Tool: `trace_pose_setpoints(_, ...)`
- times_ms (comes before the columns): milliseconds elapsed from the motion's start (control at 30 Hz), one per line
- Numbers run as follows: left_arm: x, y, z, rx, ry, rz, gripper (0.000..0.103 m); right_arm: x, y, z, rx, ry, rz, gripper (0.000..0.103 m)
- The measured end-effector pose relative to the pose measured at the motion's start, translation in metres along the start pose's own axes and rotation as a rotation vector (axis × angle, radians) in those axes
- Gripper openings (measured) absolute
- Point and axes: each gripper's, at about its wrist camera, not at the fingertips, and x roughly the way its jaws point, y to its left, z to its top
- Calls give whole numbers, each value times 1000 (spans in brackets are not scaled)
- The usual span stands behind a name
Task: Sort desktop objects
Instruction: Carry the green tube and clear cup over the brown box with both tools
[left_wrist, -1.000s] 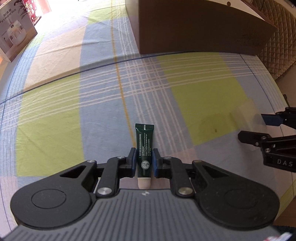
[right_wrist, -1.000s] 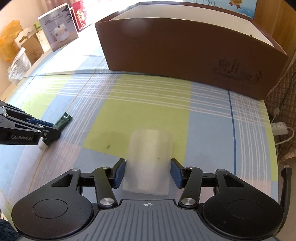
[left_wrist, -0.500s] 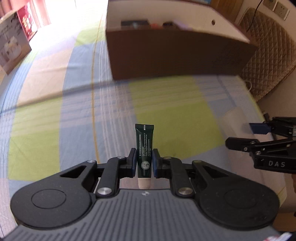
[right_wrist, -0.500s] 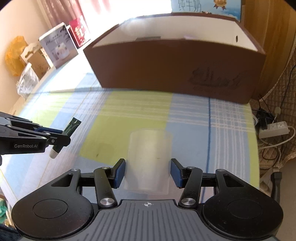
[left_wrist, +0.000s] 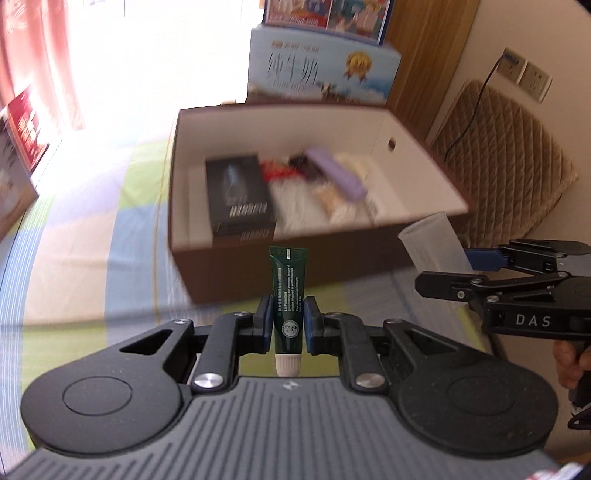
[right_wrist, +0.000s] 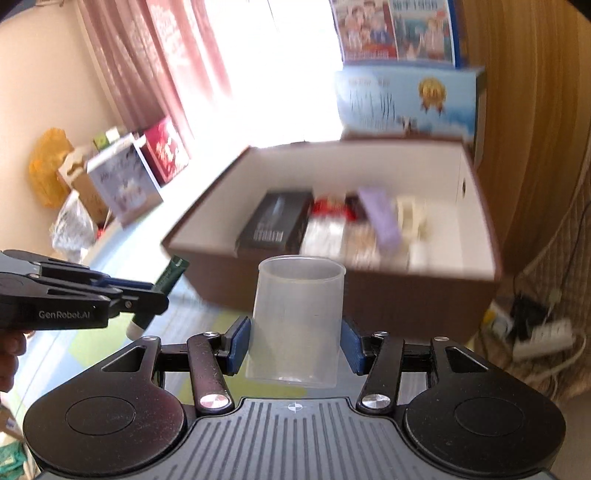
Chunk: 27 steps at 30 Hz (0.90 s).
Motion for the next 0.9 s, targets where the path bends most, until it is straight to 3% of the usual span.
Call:
trace_pose_setpoints(267, 32, -10, 65, 21, -31, -53, 13, 17, -28, 55, -46, -45, -35, 49)
trace_pose_setpoints(433, 67, -14, 94, 24, 2, -72, 13, 37, -42, 75, -95, -26, -49, 49)
trace_pose_setpoints(900, 146, -16, 95, 18, 180, -59, 13, 97, -75, 75, -85, 121, -35, 49)
